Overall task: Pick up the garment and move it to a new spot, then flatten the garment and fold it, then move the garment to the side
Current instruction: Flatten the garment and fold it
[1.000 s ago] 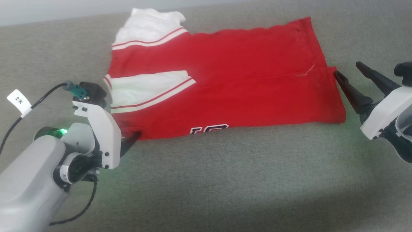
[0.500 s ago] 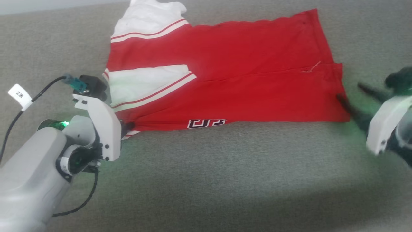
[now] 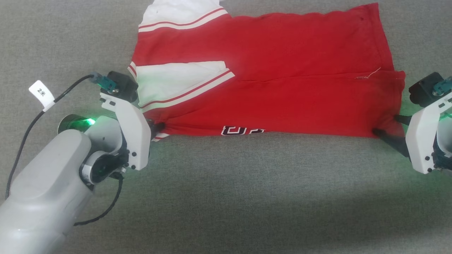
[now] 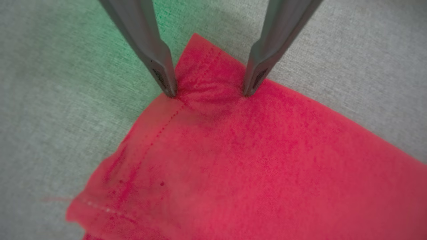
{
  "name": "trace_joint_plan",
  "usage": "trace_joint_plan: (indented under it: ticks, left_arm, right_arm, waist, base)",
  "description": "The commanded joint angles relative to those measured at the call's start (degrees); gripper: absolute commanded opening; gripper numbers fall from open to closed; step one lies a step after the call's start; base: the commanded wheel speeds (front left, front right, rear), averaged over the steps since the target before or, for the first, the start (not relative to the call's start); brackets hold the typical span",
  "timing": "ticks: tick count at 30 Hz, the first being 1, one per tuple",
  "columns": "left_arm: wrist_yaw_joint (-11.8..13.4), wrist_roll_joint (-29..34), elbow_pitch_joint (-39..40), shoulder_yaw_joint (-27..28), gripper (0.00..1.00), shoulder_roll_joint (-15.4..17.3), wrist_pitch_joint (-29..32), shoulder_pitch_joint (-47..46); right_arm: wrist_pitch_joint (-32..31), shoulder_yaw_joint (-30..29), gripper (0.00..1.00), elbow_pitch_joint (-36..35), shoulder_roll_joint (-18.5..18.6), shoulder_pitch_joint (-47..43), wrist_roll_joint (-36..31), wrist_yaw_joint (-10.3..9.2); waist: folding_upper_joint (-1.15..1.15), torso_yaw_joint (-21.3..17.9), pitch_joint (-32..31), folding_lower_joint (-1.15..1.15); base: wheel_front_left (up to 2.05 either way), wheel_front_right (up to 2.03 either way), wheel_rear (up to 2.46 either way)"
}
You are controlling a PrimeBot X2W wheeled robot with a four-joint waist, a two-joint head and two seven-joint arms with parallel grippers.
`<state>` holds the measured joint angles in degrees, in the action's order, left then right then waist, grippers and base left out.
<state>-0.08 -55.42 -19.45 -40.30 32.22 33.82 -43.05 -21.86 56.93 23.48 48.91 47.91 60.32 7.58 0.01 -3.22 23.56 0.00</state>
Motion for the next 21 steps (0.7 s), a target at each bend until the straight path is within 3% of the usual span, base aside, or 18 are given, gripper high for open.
trace_joint_plan:
  ticks: [1,2,3,8,12,17,21]
  left_arm:
    - [-0.09,1.16,-1.67,-2.00,0.00,-2.13,0.11,1.07]
    - [-0.22,1.19,-1.73,-2.04,0.00,-2.34,-0.10,0.98]
    - [-0.35,1.22,-1.78,-2.12,0.00,-2.54,-0.24,0.83]
    - [-0.92,0.68,-2.08,-1.95,0.00,-2.76,-1.57,1.68]
    - [-1.12,-0.10,-0.13,-1.56,0.00,-0.83,-2.79,4.83]
    - [0.13,-0.86,5.82,-1.18,0.00,1.86,-3.07,9.09]
    - [2.67,-2.23,13.78,-0.54,0.00,4.90,-2.92,14.29]
  right_arm:
    - [-1.67,1.99,0.78,0.49,-1.77,-1.54,-0.77,-0.16]
    - [-1.86,1.97,0.47,0.41,-1.93,-1.54,-0.83,-0.16]
    - [-2.18,1.99,0.00,0.29,-2.08,-1.52,-1.06,-0.15]
    - [-1.74,1.66,0.00,-0.28,-1.56,-1.93,-1.92,-0.10]
    - [-1.35,1.35,0.00,-1.77,0.06,-2.79,-2.14,-0.09]
    - [-1.02,0.96,0.00,-4.45,2.60,-4.22,-1.63,-0.10]
    - [-1.97,1.55,0.00,-7.54,5.91,-7.15,-1.58,-0.12]
  waist:
    - [-0.01,0.39,0.13,0.00]
    - [-0.01,0.51,0.12,0.00]
    - [-0.01,0.61,0.07,0.00]
    - [-0.01,0.89,-1.39,0.00]
    - [-0.01,0.83,-3.73,0.00]
    - [-0.01,1.28,-6.07,0.00]
    - [-0.01,1.95,-7.45,0.00]
  base:
    - [0.00,0.00,0.00]
    - [0.00,0.00,0.00]
    - [0.00,0.00,0.00]
    - [0.00,0.00,0.00]
    - [0.00,0.00,0.00]
    - [0.00,0.00,0.00]
    - [0.00,0.00,0.00]
